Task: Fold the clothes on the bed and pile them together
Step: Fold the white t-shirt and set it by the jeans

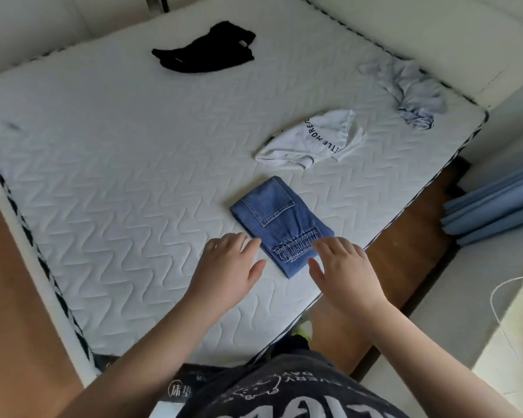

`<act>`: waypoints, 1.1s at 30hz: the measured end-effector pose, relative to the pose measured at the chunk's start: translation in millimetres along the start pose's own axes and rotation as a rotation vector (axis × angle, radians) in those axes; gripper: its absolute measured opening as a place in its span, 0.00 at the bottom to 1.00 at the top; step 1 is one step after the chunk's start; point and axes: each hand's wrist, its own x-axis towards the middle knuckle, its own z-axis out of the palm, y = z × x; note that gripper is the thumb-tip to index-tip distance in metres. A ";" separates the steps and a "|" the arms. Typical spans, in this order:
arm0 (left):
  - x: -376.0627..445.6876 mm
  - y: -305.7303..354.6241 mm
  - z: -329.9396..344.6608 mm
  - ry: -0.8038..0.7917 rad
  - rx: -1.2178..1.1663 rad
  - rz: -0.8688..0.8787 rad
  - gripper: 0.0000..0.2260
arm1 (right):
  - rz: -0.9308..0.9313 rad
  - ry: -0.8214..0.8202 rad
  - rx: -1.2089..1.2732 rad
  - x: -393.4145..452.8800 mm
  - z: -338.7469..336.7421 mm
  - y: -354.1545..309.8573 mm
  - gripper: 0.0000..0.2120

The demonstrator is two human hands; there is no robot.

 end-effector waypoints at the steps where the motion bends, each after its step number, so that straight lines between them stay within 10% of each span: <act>1: -4.3 1.9 -10.9 0.040 0.012 0.018 0.18 | 0.007 0.017 -0.018 -3.6 -8.2 -2.9 0.13; 13: 3.7 46.9 -85.9 0.334 0.048 0.236 0.17 | 0.045 0.199 -0.112 -47.2 -70.8 1.7 0.12; 33: 65.9 276.9 -84.2 0.269 0.108 0.440 0.18 | 0.267 0.452 -0.111 -170.1 -121.1 193.5 0.15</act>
